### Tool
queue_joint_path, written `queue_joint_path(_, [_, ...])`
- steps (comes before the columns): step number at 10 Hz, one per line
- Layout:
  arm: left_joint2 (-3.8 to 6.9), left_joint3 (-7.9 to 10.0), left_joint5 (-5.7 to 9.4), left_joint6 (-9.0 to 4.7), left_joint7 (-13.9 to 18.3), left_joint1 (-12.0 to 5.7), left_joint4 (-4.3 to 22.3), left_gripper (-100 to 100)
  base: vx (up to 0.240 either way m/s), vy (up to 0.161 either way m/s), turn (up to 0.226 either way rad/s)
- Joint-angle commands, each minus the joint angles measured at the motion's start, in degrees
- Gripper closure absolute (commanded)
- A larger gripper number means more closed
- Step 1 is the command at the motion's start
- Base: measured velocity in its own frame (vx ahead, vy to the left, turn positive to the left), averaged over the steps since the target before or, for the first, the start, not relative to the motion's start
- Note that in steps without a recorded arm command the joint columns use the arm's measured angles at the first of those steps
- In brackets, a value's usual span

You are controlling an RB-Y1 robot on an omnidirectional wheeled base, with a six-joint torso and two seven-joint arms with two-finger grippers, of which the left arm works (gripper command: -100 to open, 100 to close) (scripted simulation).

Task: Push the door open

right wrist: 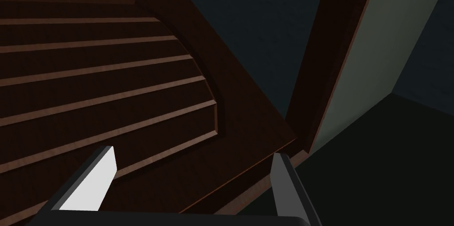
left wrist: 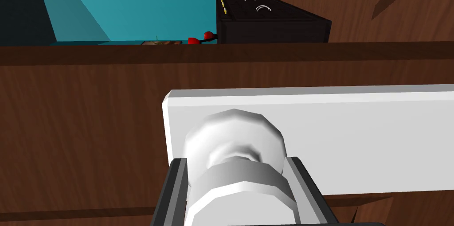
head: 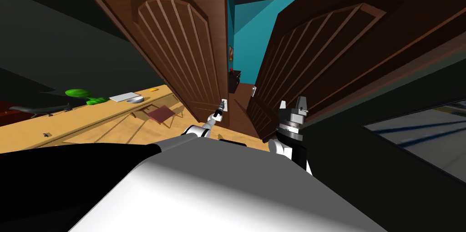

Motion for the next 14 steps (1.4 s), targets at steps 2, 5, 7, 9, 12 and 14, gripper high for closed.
queue_joint_path(2, [0.82,2.35,0.73,-1.09,-1.8,-1.58,1.4,100,0.192,-0.071,0.078])
queue_joint_path(5, [0.77,3.09,0.95,-1.16,-2.5,-1.66,1.5,100,0.116,-0.041,0.031])
queue_joint_path(7, [0.65,4.61,1.40,-1.28,-4.0,-1.82,1.6,100,0.055,-0.016,0.057])
queue_joint_path(9, [0.51,5.80,1.76,-1.38,-5.1,-1.95,1.7,100,0.188,-0.075,0.083])
queue_joint_path(12, [0.15,7.82,2.36,-1.54,-7.1,-2.16,1.9,100,0.161,-0.084,0.084])
queue_joint_path(14, [-0.04,8.63,2.60,-1.61,-7.9,-2.24,2.0,100,0.154,-0.062,0.077])
